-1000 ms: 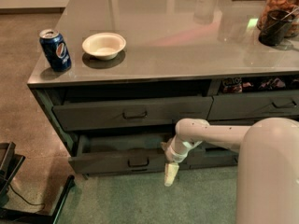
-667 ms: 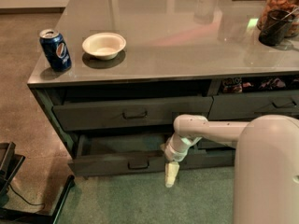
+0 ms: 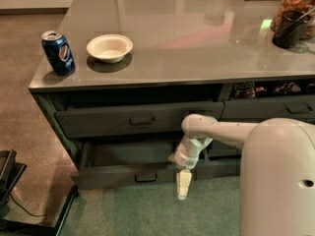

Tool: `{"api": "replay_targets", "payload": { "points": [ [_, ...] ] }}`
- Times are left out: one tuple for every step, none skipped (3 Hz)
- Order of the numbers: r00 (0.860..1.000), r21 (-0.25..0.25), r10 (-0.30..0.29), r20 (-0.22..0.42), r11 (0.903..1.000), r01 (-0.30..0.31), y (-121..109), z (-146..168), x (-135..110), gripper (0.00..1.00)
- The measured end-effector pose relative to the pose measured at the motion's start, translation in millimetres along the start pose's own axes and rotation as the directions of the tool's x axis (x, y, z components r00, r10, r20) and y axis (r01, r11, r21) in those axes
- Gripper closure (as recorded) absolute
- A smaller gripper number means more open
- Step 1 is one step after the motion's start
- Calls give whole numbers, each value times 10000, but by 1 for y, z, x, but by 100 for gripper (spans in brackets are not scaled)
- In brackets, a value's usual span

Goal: Open middle drawer

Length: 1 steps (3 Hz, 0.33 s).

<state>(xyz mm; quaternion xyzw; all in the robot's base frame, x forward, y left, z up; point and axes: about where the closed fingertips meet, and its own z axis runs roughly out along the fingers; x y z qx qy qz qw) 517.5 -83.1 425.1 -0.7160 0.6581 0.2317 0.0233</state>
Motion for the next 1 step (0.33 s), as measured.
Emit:
{"api": "replay_targets", "payload": {
  "points": [
    [10000,-1,0,0,10000,0,0,0,0,0]
  ]
}}
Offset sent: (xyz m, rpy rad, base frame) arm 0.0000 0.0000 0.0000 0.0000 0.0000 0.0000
